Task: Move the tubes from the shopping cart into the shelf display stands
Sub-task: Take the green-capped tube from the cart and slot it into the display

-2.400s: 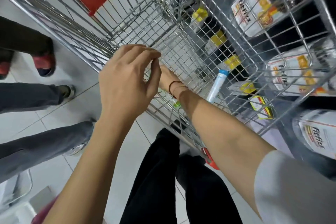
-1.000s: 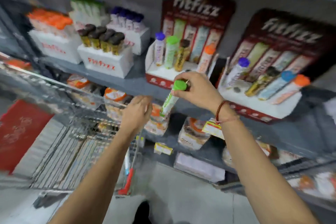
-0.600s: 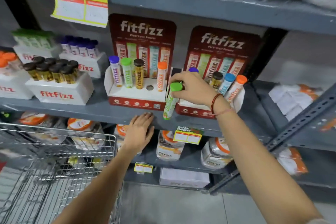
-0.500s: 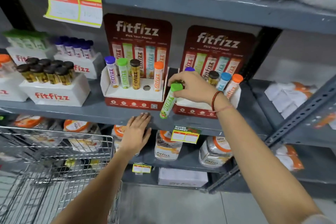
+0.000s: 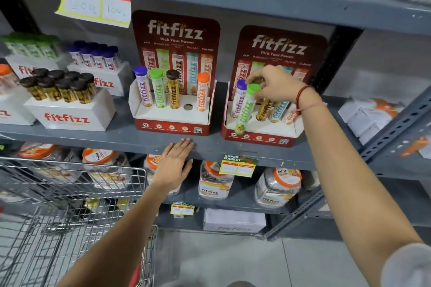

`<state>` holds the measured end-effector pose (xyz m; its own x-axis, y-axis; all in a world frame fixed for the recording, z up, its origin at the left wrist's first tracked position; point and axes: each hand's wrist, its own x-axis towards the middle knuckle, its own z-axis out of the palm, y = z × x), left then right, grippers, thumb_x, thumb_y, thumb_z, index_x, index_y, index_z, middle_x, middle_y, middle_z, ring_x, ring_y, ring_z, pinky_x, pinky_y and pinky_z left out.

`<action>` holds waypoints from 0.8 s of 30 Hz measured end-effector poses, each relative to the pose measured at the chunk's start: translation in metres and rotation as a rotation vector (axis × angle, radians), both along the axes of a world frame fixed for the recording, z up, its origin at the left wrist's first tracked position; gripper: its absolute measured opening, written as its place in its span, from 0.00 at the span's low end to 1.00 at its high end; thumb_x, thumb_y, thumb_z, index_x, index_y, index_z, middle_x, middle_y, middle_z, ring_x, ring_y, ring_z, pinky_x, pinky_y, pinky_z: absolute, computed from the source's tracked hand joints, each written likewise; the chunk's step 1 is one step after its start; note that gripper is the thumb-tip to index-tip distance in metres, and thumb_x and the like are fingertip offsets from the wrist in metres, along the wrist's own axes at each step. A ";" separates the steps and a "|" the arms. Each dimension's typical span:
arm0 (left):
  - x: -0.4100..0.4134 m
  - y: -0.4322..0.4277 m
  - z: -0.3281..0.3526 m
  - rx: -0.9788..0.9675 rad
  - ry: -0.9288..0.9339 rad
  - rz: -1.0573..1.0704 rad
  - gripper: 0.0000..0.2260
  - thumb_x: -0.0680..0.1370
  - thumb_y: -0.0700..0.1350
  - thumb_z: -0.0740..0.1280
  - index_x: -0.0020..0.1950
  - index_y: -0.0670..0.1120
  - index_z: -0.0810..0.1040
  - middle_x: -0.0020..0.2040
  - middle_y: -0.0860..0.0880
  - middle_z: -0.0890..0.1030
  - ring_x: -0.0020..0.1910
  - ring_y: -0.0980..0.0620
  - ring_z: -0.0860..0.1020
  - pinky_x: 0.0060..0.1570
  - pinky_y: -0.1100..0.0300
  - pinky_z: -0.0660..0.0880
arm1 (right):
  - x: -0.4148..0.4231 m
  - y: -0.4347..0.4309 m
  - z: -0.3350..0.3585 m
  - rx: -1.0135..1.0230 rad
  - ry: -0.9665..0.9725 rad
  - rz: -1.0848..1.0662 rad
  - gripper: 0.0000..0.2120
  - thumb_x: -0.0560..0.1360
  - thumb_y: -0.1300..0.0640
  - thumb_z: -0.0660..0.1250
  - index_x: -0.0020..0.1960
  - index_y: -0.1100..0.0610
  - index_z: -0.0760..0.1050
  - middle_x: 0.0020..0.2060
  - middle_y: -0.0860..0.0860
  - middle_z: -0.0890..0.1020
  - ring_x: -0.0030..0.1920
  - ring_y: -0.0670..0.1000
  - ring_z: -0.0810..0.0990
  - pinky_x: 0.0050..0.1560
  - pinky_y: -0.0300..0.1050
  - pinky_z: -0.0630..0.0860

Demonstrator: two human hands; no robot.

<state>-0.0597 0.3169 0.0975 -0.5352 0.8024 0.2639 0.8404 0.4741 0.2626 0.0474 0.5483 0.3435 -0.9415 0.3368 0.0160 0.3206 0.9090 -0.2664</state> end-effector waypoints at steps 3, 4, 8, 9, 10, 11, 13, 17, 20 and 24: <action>-0.001 0.000 -0.001 0.000 0.000 -0.007 0.25 0.76 0.53 0.50 0.68 0.41 0.68 0.68 0.43 0.72 0.68 0.46 0.66 0.68 0.48 0.56 | -0.001 0.016 0.004 0.051 0.000 -0.041 0.19 0.70 0.62 0.71 0.60 0.58 0.76 0.59 0.55 0.79 0.61 0.58 0.72 0.65 0.51 0.66; -0.001 0.000 -0.001 -0.001 0.002 -0.007 0.26 0.76 0.53 0.50 0.68 0.41 0.68 0.68 0.43 0.71 0.68 0.46 0.66 0.68 0.48 0.55 | -0.003 0.021 0.004 0.061 0.003 -0.049 0.19 0.70 0.62 0.71 0.61 0.58 0.76 0.60 0.55 0.79 0.61 0.58 0.72 0.65 0.51 0.66; -0.001 0.000 -0.002 -0.005 0.006 -0.011 0.26 0.76 0.54 0.49 0.69 0.42 0.67 0.68 0.43 0.71 0.68 0.46 0.66 0.68 0.48 0.54 | -0.006 0.030 0.000 0.047 0.035 -0.091 0.20 0.72 0.61 0.70 0.63 0.57 0.74 0.56 0.55 0.78 0.60 0.56 0.69 0.63 0.50 0.65; -0.002 0.000 -0.003 -0.004 0.004 -0.010 0.26 0.76 0.54 0.50 0.69 0.41 0.68 0.68 0.43 0.71 0.69 0.46 0.66 0.68 0.48 0.54 | -0.007 0.031 -0.001 0.031 0.044 -0.103 0.20 0.72 0.61 0.70 0.64 0.57 0.73 0.54 0.56 0.77 0.59 0.56 0.68 0.62 0.49 0.65; -0.002 0.000 -0.004 -0.003 0.003 -0.008 0.26 0.76 0.54 0.50 0.69 0.41 0.68 0.68 0.43 0.71 0.69 0.46 0.65 0.68 0.48 0.54 | -0.008 0.032 -0.002 0.018 0.057 -0.109 0.20 0.73 0.61 0.69 0.64 0.57 0.73 0.54 0.57 0.77 0.60 0.56 0.67 0.61 0.49 0.65; -0.002 0.000 -0.004 -0.004 0.000 -0.006 0.26 0.76 0.54 0.50 0.69 0.41 0.68 0.68 0.43 0.71 0.69 0.46 0.65 0.68 0.49 0.54 | -0.010 0.033 -0.003 0.012 0.065 -0.109 0.20 0.73 0.61 0.69 0.64 0.57 0.73 0.56 0.58 0.77 0.62 0.57 0.67 0.62 0.49 0.65; -0.003 0.000 -0.005 -0.007 0.000 -0.005 0.26 0.76 0.53 0.50 0.69 0.42 0.67 0.69 0.44 0.70 0.69 0.47 0.65 0.68 0.49 0.54 | -0.013 0.036 -0.004 0.014 0.066 -0.105 0.20 0.72 0.60 0.69 0.64 0.56 0.73 0.58 0.59 0.77 0.64 0.58 0.67 0.63 0.49 0.65; -0.003 0.001 -0.006 -0.001 0.004 -0.002 0.24 0.77 0.51 0.54 0.69 0.42 0.67 0.69 0.44 0.70 0.69 0.47 0.64 0.69 0.49 0.53 | -0.015 0.041 -0.004 0.018 0.045 -0.116 0.21 0.72 0.61 0.70 0.64 0.55 0.73 0.61 0.59 0.75 0.65 0.58 0.68 0.65 0.49 0.66; -0.003 0.001 -0.007 0.002 0.008 0.001 0.23 0.77 0.50 0.55 0.69 0.42 0.67 0.69 0.44 0.69 0.69 0.47 0.64 0.69 0.48 0.54 | -0.013 0.043 -0.012 0.024 0.001 -0.087 0.20 0.72 0.62 0.69 0.63 0.55 0.73 0.62 0.57 0.75 0.65 0.58 0.66 0.64 0.51 0.65; -0.003 0.000 -0.007 -0.013 0.000 -0.001 0.23 0.77 0.51 0.54 0.69 0.42 0.67 0.69 0.44 0.70 0.69 0.47 0.64 0.69 0.48 0.54 | -0.013 0.043 -0.026 0.014 0.005 -0.067 0.20 0.72 0.62 0.69 0.63 0.53 0.73 0.66 0.56 0.72 0.69 0.58 0.64 0.69 0.55 0.63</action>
<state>-0.0626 0.3172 0.0909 -0.5348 0.8060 0.2535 0.8405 0.4769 0.2570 0.0342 0.5908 0.3174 -0.9166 0.3989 0.0255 0.3799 0.8891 -0.2553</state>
